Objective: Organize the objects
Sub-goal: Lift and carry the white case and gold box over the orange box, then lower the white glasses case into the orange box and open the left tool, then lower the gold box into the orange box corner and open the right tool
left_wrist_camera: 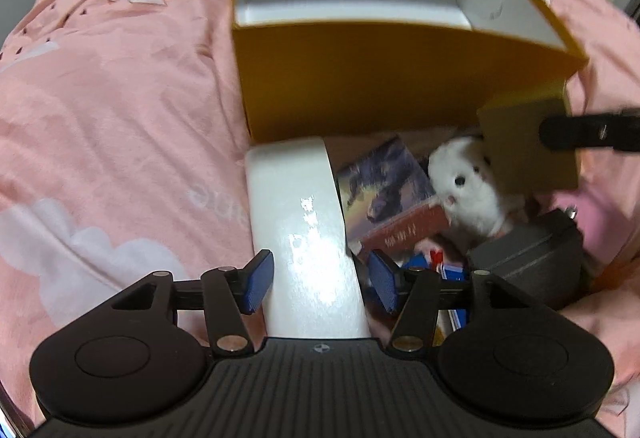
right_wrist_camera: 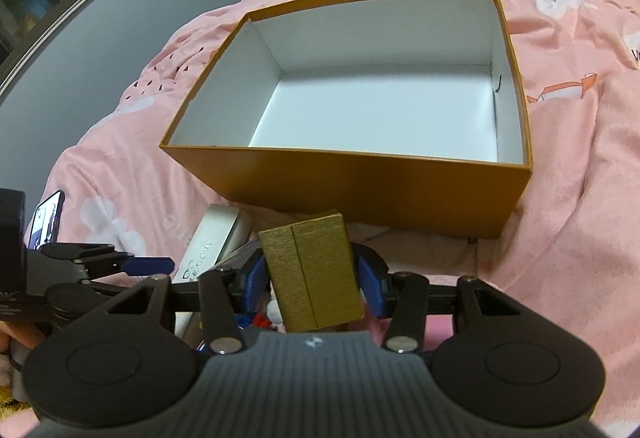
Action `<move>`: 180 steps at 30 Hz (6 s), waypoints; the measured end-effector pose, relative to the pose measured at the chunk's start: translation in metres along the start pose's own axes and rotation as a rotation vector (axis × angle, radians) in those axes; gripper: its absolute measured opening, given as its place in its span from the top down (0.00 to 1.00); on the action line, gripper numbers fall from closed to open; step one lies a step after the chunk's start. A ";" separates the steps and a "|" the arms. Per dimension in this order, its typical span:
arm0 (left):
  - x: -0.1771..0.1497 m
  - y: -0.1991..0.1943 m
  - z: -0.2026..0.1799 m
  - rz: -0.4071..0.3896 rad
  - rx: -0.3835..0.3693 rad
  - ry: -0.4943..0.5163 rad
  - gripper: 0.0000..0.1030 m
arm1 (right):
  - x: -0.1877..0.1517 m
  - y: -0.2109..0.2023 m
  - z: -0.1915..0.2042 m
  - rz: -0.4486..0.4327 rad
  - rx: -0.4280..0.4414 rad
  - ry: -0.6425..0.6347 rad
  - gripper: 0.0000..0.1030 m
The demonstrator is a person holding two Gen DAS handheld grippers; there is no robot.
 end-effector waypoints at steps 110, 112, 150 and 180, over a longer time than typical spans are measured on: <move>0.130 0.022 0.028 -0.228 0.204 -0.031 0.30 | 0.098 0.085 0.001 0.024 -0.036 0.153 0.51; 0.128 0.016 0.036 -0.250 0.163 -0.069 0.30 | 0.098 0.085 0.001 0.030 -0.034 0.152 0.51; 0.093 0.005 0.112 -0.426 0.019 -0.406 0.68 | 0.113 0.137 0.048 0.119 -0.095 0.146 0.52; 0.097 0.020 0.126 -0.422 -0.047 -0.429 0.86 | 0.136 0.190 0.138 -0.163 -0.209 -1.179 0.53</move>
Point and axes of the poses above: each gripper's, at about its wrist camera, not at the fingertips, and y roughly the way its jaws point, z to its left, x to its top, the point moved 2 cm from there along y, roughly the way its jaws point, and after that the axes turned 15 degrees about y, right-handed, at the moved point
